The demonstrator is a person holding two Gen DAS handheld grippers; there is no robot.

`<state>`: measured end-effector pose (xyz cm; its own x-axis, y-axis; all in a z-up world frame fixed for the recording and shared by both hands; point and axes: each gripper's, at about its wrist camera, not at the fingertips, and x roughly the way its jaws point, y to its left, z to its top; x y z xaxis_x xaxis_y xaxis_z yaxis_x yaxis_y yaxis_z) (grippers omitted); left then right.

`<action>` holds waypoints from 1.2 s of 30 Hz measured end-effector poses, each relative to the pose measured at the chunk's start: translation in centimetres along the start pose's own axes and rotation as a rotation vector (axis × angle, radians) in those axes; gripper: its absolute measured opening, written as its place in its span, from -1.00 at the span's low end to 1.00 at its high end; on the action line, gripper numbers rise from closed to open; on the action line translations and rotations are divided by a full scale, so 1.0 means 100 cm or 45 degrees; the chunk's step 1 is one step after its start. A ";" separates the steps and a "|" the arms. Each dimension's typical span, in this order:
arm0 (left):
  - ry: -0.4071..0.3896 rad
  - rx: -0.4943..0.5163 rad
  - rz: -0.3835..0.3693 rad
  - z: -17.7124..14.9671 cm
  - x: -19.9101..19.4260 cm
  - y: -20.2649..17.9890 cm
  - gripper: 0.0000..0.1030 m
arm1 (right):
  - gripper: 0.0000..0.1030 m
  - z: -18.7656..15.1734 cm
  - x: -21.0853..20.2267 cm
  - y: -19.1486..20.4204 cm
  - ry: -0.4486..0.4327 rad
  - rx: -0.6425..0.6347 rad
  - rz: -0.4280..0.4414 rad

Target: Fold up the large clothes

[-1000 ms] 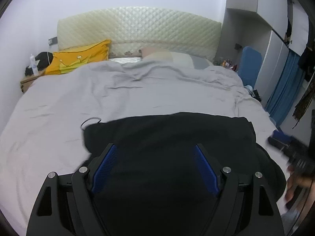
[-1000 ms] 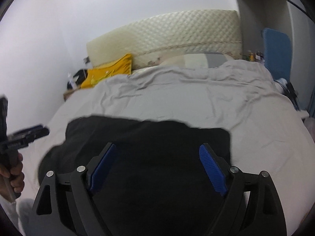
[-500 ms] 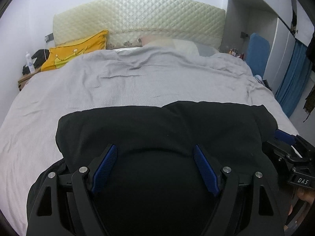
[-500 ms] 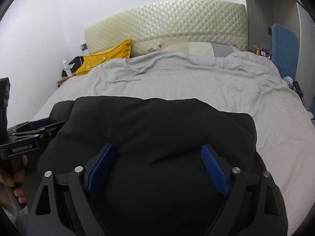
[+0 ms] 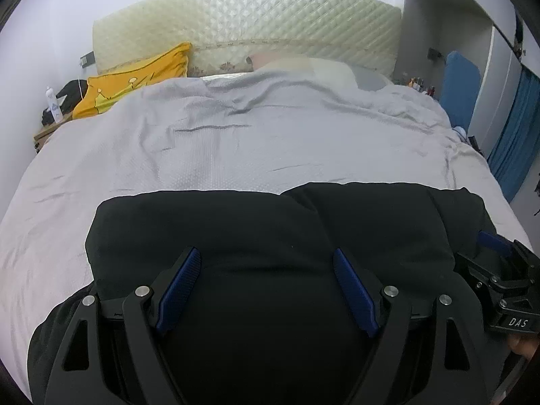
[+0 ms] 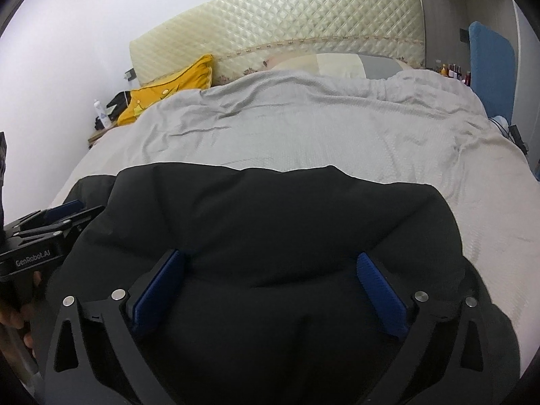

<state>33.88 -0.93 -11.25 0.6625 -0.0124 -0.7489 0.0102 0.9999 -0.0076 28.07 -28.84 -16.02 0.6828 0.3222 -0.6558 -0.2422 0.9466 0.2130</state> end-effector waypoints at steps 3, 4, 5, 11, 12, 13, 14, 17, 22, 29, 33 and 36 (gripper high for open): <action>0.009 -0.006 0.006 0.005 0.011 0.001 0.60 | 0.99 0.003 0.009 0.000 0.009 0.008 0.000; 0.009 -0.008 0.006 0.005 0.014 0.002 0.60 | 0.99 0.005 0.012 -0.001 0.015 0.016 0.007; 0.009 -0.010 0.005 0.005 0.017 0.003 0.61 | 1.00 0.005 0.014 -0.002 0.019 0.020 0.014; 0.020 -0.034 -0.011 0.007 0.029 0.007 0.62 | 1.00 0.006 0.028 -0.006 -0.006 0.027 0.024; 0.020 -0.039 -0.013 0.007 0.030 0.008 0.62 | 1.00 0.006 0.029 -0.005 -0.005 0.024 0.023; 0.018 -0.040 -0.012 0.007 0.030 0.007 0.62 | 1.00 0.006 0.030 -0.004 -0.003 0.020 0.022; 0.013 -0.040 -0.011 0.006 0.029 0.007 0.62 | 1.00 0.005 0.029 -0.004 0.001 0.018 0.021; -0.001 -0.030 -0.001 0.003 0.027 0.006 0.62 | 1.00 0.005 0.026 -0.003 0.005 0.016 0.022; -0.006 -0.039 -0.002 0.003 0.016 0.010 0.62 | 1.00 0.007 0.009 -0.004 -0.029 -0.009 0.053; -0.058 -0.013 0.106 0.003 -0.004 0.029 0.62 | 1.00 0.009 -0.026 -0.023 -0.112 -0.070 -0.015; -0.028 -0.013 0.152 -0.006 0.000 0.044 0.62 | 1.00 0.002 -0.031 -0.046 -0.099 -0.054 -0.082; -0.016 -0.026 0.148 -0.011 0.004 0.051 0.63 | 1.00 -0.005 -0.026 -0.054 -0.064 -0.062 -0.100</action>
<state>33.39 4.12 -12.32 0.6675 0.1039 -0.7373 -0.0828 0.9944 0.0652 27.26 -34.78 -15.80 0.7343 0.2485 -0.6317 -0.2193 0.9675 0.1258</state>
